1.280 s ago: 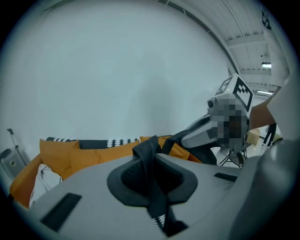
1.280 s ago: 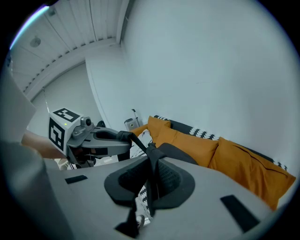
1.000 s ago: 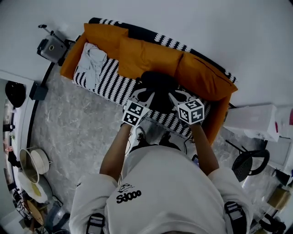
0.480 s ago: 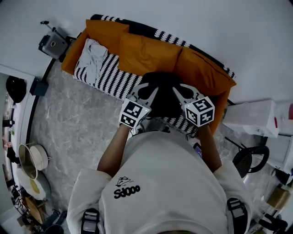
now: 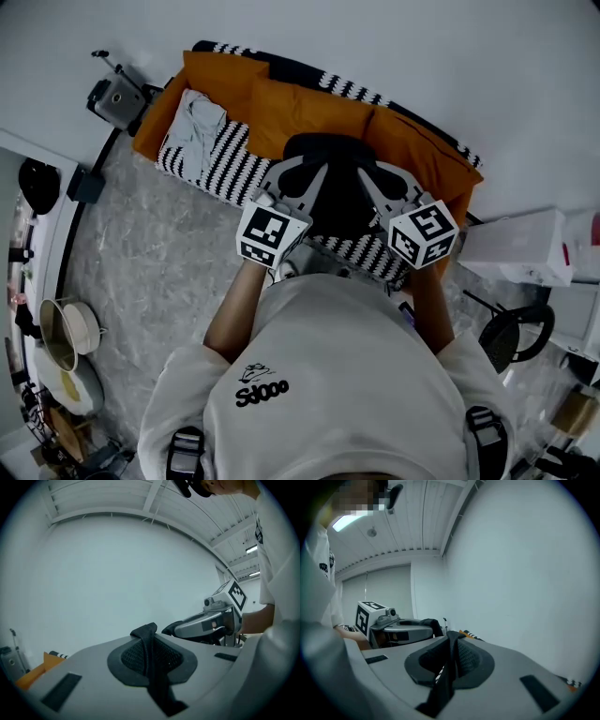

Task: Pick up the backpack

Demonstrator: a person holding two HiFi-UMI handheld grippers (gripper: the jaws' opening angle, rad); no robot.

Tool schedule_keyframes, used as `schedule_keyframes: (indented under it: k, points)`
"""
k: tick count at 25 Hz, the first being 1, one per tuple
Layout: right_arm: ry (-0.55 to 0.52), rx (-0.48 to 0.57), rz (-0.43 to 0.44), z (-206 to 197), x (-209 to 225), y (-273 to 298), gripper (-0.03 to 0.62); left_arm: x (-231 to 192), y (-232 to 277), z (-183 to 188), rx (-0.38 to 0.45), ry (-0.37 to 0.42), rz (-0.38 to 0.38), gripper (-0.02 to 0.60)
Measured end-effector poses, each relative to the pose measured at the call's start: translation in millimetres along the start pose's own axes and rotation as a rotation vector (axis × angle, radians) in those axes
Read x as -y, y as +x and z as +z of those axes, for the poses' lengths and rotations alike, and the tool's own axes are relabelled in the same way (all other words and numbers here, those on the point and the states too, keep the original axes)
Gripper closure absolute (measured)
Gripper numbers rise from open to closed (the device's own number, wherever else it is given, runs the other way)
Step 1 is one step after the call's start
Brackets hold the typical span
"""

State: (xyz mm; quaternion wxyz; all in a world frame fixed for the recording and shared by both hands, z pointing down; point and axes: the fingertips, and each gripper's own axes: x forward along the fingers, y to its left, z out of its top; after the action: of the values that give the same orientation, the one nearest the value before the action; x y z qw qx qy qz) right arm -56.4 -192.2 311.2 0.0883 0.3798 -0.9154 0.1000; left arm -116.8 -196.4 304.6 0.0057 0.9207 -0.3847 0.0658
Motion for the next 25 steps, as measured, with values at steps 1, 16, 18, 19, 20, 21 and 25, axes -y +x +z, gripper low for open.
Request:
schedule_keyframes:
  k: [1, 16, 18, 19, 20, 21, 25]
  points:
    - [-0.009, 0.009, 0.002, 7, -2, 2, 0.540, -3, -1, 7, 0.007, 0.010, 0.011, 0.543]
    - [-0.113, 0.078, -0.007, 85, -11, 27, 0.540, -40, -3, 74, 0.060, 0.123, 0.082, 0.543]
    - [-0.139, 0.080, -0.011, 92, -14, 28, 0.540, -43, -4, 80, 0.068, 0.119, 0.087, 0.542]
    - [-0.150, 0.084, -0.012, 96, -15, 29, 0.540, -44, -4, 84, 0.075, 0.118, 0.090, 0.542]
    - [-0.160, 0.089, -0.014, 100, -15, 29, 0.540, -44, -5, 88, 0.081, 0.119, 0.091, 0.543]
    - [-0.167, 0.093, -0.018, 103, -15, 29, 0.540, -44, -5, 91, 0.088, 0.121, 0.090, 0.541]
    - [-0.159, 0.099, -0.027, 113, -12, 27, 0.540, -43, -4, 101, 0.102, 0.129, 0.080, 0.542]
